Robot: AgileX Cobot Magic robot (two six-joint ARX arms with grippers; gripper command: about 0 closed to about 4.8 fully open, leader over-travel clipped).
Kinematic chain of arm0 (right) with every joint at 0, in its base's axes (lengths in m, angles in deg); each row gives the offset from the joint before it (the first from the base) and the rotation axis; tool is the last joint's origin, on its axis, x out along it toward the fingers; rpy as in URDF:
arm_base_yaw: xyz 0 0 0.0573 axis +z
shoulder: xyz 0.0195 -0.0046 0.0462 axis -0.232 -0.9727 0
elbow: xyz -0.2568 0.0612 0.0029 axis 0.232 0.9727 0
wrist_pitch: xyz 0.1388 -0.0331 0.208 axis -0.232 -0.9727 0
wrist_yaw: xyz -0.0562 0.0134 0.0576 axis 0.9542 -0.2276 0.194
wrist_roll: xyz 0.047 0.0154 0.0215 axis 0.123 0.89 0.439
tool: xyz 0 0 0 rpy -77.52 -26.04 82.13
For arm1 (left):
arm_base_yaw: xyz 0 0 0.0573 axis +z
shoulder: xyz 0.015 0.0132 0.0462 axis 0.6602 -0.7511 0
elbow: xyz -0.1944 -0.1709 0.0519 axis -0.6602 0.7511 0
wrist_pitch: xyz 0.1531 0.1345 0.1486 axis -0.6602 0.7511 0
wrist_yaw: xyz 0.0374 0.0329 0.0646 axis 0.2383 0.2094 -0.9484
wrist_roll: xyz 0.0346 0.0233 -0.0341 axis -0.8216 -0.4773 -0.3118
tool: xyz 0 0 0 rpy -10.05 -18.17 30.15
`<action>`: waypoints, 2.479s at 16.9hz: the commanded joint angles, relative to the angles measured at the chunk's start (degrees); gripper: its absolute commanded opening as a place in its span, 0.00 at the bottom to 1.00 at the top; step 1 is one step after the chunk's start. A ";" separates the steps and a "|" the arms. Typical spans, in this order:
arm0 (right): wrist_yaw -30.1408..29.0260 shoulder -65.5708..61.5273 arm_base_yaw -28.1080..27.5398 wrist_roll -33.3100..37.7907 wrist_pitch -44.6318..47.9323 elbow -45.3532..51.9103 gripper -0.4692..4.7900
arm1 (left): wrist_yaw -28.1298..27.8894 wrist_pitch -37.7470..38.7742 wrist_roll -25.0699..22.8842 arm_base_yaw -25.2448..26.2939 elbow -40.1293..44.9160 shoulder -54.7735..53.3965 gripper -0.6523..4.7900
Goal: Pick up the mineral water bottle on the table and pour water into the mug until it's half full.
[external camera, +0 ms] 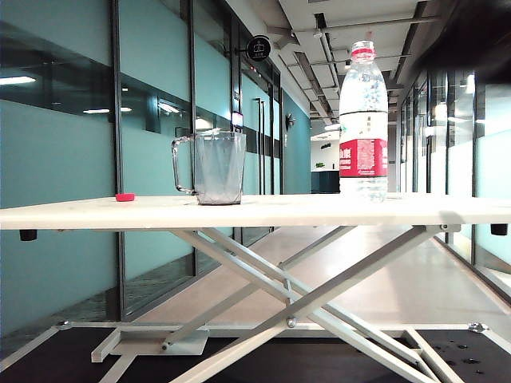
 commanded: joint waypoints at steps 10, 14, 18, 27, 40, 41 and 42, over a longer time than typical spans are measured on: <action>-6.69 -49.64 -5.40 -1.64 19.91 -26.21 1.00 | -3.52 0.33 -2.84 0.04 -0.11 -0.17 0.11; -7.91 -55.52 -6.25 -1.64 19.98 -31.63 1.00 | -4.09 1.62 -4.04 0.02 -0.11 -0.17 0.11; -9.53 -59.10 -6.14 -1.60 20.17 -36.92 1.00 | -4.00 5.51 -6.47 0.02 -0.11 -0.15 0.11; -7.76 -60.65 -6.19 -1.62 21.22 -39.45 1.00 | -3.98 6.19 -8.00 0.02 -0.11 -0.17 0.11; -5.86 -52.70 -2.43 -16.02 0.13 -43.32 0.41 | -3.98 8.17 -9.05 0.02 -0.11 -0.15 0.11; -1.68 -51.76 -0.83 -20.57 -7.50 -46.10 0.41 | -3.98 8.17 -9.05 0.02 -0.11 -0.15 0.11; 1.55 -51.58 0.48 -23.67 -12.41 -48.50 0.41 | -3.98 8.20 -9.05 0.02 -0.11 -0.15 0.11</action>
